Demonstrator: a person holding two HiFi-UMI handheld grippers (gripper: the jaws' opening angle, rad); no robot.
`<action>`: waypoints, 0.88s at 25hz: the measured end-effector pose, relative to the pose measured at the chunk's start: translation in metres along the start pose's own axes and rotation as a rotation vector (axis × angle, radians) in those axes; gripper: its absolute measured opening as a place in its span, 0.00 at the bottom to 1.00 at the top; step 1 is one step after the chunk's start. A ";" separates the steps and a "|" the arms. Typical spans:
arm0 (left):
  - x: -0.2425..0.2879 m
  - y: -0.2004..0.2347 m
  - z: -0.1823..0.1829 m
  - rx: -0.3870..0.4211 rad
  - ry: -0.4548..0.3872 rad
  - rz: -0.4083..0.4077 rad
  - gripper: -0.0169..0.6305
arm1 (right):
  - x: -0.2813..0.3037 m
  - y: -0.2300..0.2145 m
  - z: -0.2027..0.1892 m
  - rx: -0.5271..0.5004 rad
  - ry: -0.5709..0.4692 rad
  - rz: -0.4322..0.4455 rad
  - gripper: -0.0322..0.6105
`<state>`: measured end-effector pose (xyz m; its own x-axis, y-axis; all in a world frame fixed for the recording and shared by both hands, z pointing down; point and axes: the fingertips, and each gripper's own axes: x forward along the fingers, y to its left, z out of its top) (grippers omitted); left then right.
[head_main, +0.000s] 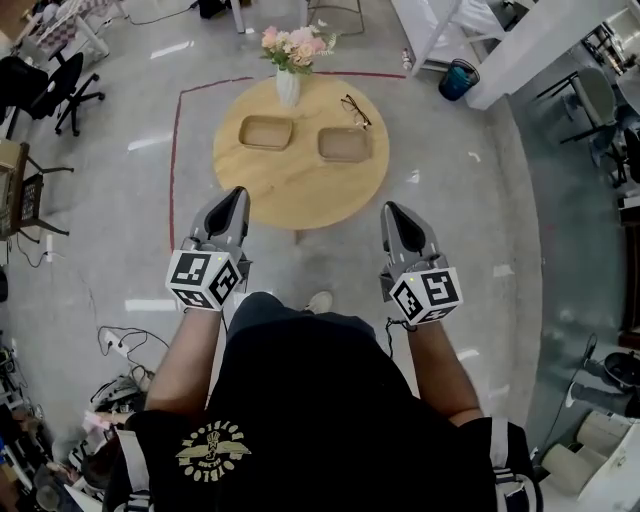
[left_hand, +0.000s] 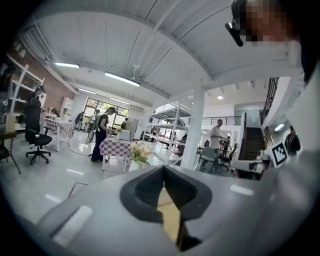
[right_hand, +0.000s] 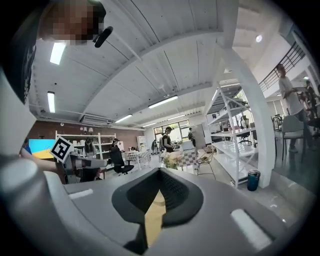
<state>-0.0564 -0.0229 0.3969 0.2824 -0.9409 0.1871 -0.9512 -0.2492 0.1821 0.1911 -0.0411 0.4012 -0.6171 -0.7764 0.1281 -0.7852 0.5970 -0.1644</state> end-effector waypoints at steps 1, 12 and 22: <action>0.000 -0.001 -0.002 -0.003 0.004 0.005 0.03 | 0.001 -0.001 0.001 0.005 -0.003 0.004 0.05; 0.015 -0.001 -0.008 -0.015 0.025 -0.007 0.03 | 0.007 -0.009 -0.014 0.035 0.024 -0.010 0.05; 0.066 -0.009 -0.010 0.043 0.063 -0.094 0.03 | 0.029 -0.032 -0.008 0.051 0.028 -0.082 0.05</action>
<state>-0.0284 -0.0803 0.4169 0.3761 -0.8972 0.2313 -0.9243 -0.3461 0.1606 0.1978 -0.0809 0.4182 -0.5523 -0.8160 0.1707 -0.8302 0.5199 -0.2012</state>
